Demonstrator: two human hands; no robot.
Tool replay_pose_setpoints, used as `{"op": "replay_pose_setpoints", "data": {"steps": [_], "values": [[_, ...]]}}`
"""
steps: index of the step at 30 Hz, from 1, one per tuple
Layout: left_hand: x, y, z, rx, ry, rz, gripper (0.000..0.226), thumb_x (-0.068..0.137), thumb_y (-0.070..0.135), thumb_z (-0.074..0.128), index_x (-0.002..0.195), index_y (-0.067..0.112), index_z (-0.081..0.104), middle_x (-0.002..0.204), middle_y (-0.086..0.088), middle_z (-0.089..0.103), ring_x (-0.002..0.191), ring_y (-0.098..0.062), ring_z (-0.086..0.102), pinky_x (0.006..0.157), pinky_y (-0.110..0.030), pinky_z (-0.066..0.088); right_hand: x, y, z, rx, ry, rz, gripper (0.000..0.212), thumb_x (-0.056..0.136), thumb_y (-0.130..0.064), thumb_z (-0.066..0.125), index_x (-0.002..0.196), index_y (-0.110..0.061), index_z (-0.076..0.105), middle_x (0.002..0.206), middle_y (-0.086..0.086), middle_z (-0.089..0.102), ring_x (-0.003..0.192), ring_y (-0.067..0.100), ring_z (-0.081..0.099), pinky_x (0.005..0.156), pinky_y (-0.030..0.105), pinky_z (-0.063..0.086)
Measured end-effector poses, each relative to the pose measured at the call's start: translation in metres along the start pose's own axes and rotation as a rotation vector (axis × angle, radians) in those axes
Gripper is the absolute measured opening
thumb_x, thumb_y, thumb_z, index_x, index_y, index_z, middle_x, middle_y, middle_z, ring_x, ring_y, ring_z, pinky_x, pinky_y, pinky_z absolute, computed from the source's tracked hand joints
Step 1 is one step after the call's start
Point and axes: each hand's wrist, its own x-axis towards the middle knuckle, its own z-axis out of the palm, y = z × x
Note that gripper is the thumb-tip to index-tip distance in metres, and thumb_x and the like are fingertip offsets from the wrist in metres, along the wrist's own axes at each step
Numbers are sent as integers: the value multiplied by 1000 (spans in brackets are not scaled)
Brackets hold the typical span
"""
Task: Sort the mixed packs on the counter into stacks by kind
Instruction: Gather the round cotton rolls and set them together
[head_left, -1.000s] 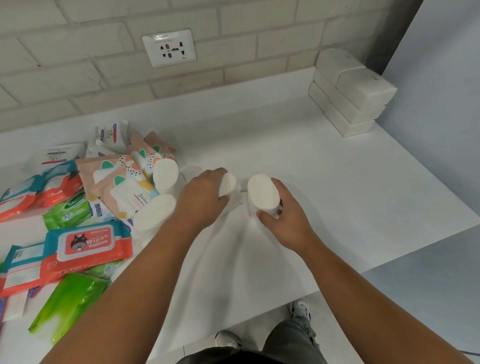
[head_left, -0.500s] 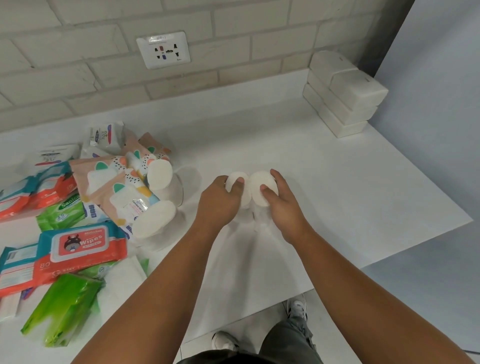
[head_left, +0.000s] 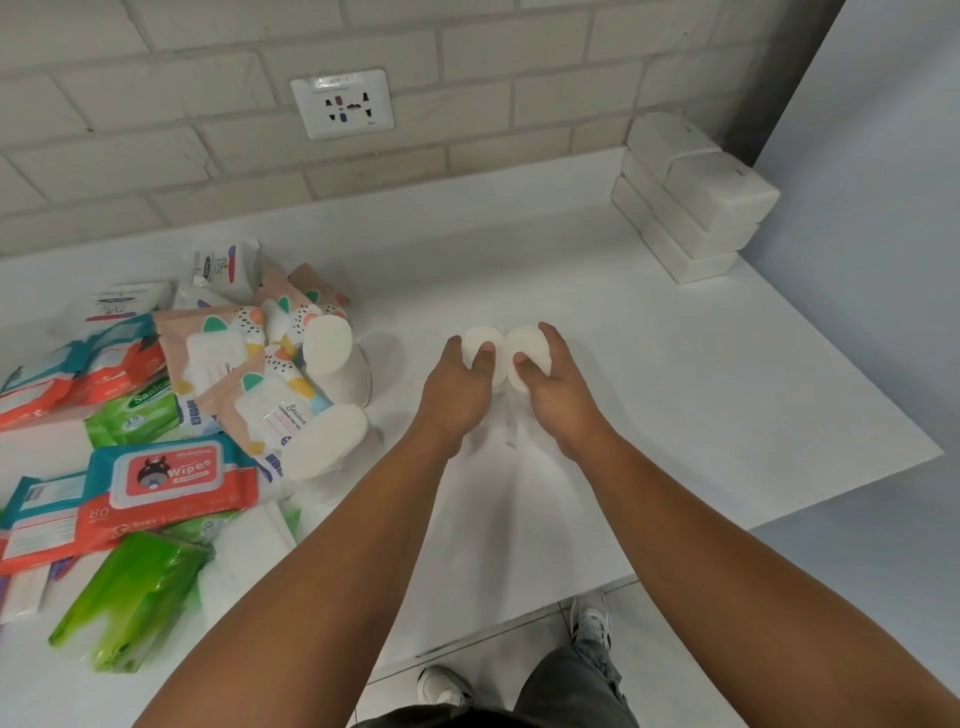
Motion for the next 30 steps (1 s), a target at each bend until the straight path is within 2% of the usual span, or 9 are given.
{"op": "replay_pose_setpoints", "data": {"steps": [3,7,10,12,15,17,20,24,30], "values": [[-13,1,-16,231,32,66,65,103,54,38,156,18,27,155,-6,44,136,-31,49,108,-38,39,-4,-1,-2,-162,88,-71,61,99,-33,54,154,-25,28,153,-5,39,137,15,42,111,28,35],[-38,-9,-57,399,143,230,62,102,47,50,154,17,36,155,-5,46,139,-27,47,114,-39,38,-19,-6,6,-362,238,-395,46,97,-27,57,142,-16,48,146,0,50,137,15,43,114,26,33],[-56,-18,-94,498,198,238,52,99,39,58,146,20,48,149,-3,53,130,-25,56,109,-38,43,-33,-19,24,-412,167,-645,37,95,-24,59,130,-13,59,138,0,57,133,14,48,111,23,36],[-66,-23,-115,497,207,185,47,97,38,62,141,23,53,145,-2,56,120,-23,62,103,-34,44,-42,-27,40,-438,-9,-709,33,94,-24,63,126,-15,63,134,-2,61,129,12,52,110,26,39],[-77,-39,-139,560,156,143,56,90,43,71,140,22,55,144,-3,56,125,-24,57,105,-36,44,-50,-28,69,-551,-346,-626,43,91,-25,68,132,-21,59,141,-5,56,131,10,48,112,23,36],[-84,-51,-148,607,80,145,69,84,45,77,142,19,52,143,-3,55,125,-22,53,102,-33,43,-49,-24,87,-627,-454,-586,54,89,-24,70,140,-23,52,147,-6,50,134,11,44,112,23,34],[-91,-65,-151,584,35,113,75,77,35,85,142,21,50,134,-2,58,109,-13,51,89,-25,38,-45,-17,105,-644,-505,-515,63,88,-22,72,145,-23,46,150,-5,46,136,14,44,115,29,34],[-93,-78,-147,559,121,66,68,81,27,83,141,23,51,134,-3,61,118,-22,57,87,-25,38,-43,-13,113,-591,-554,-385,66,89,-23,72,148,-27,42,149,-7,49,132,14,48,113,35,39],[-90,-85,-140,482,33,130,68,80,28,83,140,32,51,130,8,62,112,-10,54,89,-23,40,-47,-8,91,-544,-543,-336,65,82,-23,79,141,-25,50,132,-8,56,117,12,54,104,37,47]]}}
